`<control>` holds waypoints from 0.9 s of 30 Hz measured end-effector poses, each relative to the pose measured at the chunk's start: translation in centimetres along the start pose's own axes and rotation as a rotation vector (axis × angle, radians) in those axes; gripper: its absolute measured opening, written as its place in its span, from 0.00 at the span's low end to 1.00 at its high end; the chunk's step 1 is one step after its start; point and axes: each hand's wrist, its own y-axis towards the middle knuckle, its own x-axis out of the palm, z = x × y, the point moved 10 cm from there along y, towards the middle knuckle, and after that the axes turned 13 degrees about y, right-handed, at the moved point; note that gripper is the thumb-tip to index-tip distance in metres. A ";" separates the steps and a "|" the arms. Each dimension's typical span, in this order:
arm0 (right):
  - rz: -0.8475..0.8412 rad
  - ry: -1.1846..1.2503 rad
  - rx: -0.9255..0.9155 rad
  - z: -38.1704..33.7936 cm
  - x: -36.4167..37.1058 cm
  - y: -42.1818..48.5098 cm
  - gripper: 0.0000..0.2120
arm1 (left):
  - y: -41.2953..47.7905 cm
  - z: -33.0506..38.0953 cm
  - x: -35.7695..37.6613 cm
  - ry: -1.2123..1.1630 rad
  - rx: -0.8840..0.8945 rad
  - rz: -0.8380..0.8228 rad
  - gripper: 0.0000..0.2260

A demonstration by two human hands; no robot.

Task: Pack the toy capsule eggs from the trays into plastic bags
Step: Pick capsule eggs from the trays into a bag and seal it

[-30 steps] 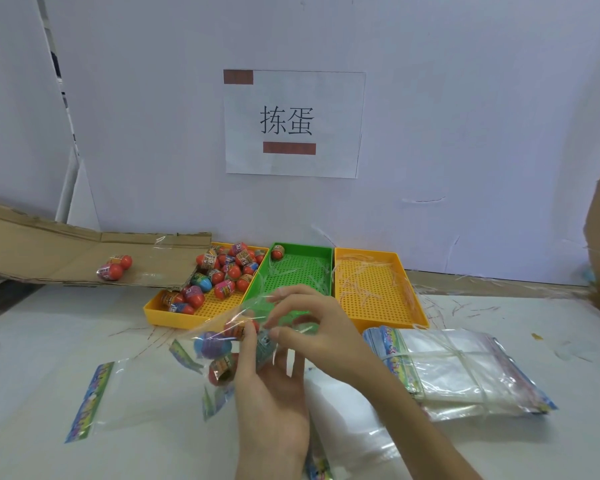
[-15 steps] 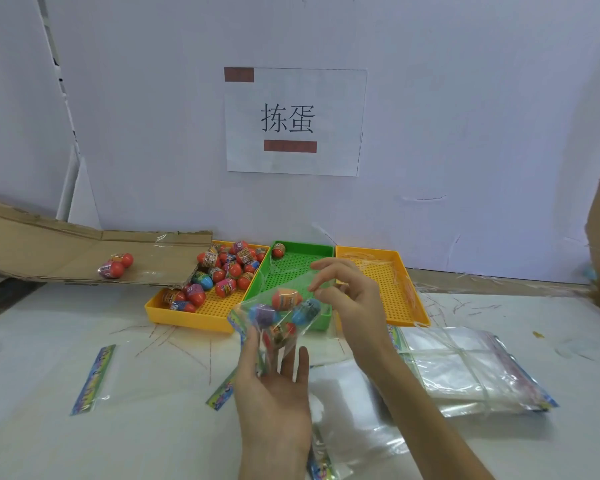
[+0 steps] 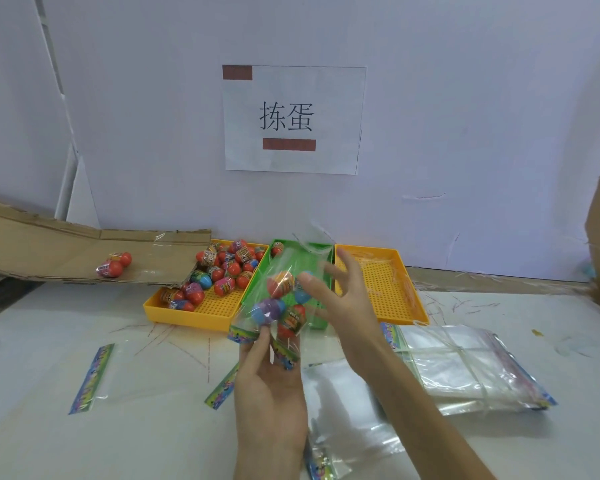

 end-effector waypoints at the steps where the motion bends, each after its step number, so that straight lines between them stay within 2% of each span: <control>1: -0.036 0.019 0.073 0.7 0.5 0.0 0.52 | -0.1 0.0 0.1 0.005 0.001 -0.007 0.21; 2: -0.064 0.036 0.116 1.2 0.9 0.0 0.48 | -0.1 0.0 0.1 0.005 0.007 -0.007 0.22; 5: -0.073 0.131 0.103 1.3 0.9 0.1 0.19 | -0.1 0.2 0.2 0.007 0.021 -0.016 0.23; 7: -0.027 0.202 0.072 0.8 0.1 0.3 0.11 | 0.0 -0.1 0.0 0.042 0.013 0.001 0.21; 12: -0.014 0.222 0.011 -0.4 -0.7 0.3 0.12 | 0.2 -1.5 -1.5 0.105 -0.069 0.133 0.07; 15: -0.036 0.212 -0.014 -0.8 -0.4 0.2 0.12 | 0.4 -1.5 -2.5 0.140 -0.072 0.207 0.07; 18: -0.044 0.164 -0.039 -1.1 -0.5 0.3 0.16 | 0.4 -0.6 -3.3 0.209 0.016 0.263 0.08; 21: -0.100 0.107 -0.037 -1.2 -0.4 0.5 0.18 | 0.0 2.0 -3.2 0.325 0.229 0.296 0.14; 23: -0.190 0.086 -0.003 -1.1 0.2 0.4 0.18 | -0.8 3.3 -1.4 0.454 0.355 0.222 0.15; 25: -0.321 0.053 0.030 -0.8 1.4 -0.1 0.19 | -1.4 3.5 0.3 0.553 0.395 0.135 0.18; 27: -0.412 0.013 0.040 -0.8 2.3 -0.6 0.20 | -1.9 3.6 1.0 0.608 0.438 0.127 0.16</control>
